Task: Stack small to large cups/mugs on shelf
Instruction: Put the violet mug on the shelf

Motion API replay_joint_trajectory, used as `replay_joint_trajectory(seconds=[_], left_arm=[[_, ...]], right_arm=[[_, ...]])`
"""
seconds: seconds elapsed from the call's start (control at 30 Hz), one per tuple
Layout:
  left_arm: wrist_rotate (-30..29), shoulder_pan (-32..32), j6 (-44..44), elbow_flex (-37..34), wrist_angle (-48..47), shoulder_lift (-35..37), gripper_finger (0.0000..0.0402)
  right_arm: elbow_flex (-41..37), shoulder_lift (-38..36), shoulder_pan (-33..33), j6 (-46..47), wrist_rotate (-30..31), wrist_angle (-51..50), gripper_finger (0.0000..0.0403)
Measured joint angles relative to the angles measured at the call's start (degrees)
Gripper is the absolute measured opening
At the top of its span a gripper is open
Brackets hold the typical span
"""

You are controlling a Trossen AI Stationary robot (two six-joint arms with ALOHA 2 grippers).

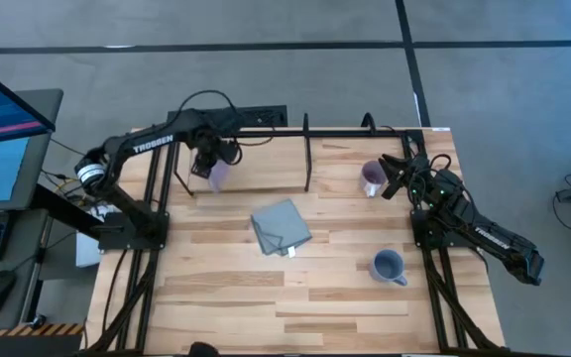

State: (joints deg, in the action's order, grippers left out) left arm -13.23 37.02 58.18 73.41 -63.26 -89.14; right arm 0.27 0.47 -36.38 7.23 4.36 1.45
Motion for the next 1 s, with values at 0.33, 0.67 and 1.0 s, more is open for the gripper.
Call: replay_joint_trajectory(seconds=[0.33, 0.67, 1.0], left_arm=[[4.02, 3.95, 3.31, 0.0, 4.71, 0.0, 0.0035], [5.73, 6.12, 2.11, 0.45, 5.69, -2.37, 0.0035], [4.72, 6.21, 0.98, 9.65, -1.37, -12.82, 0.0035]], right_arm=[[0.0, 0.0, -0.11, -1.25, 0.04, 0.02, 0.0114], [0.0, 0.0, -0.11, -1.27, 0.17, 0.04, 0.0114], [0.0, 0.01, -0.11, -1.66, 0.17, 0.04, 0.0114]])
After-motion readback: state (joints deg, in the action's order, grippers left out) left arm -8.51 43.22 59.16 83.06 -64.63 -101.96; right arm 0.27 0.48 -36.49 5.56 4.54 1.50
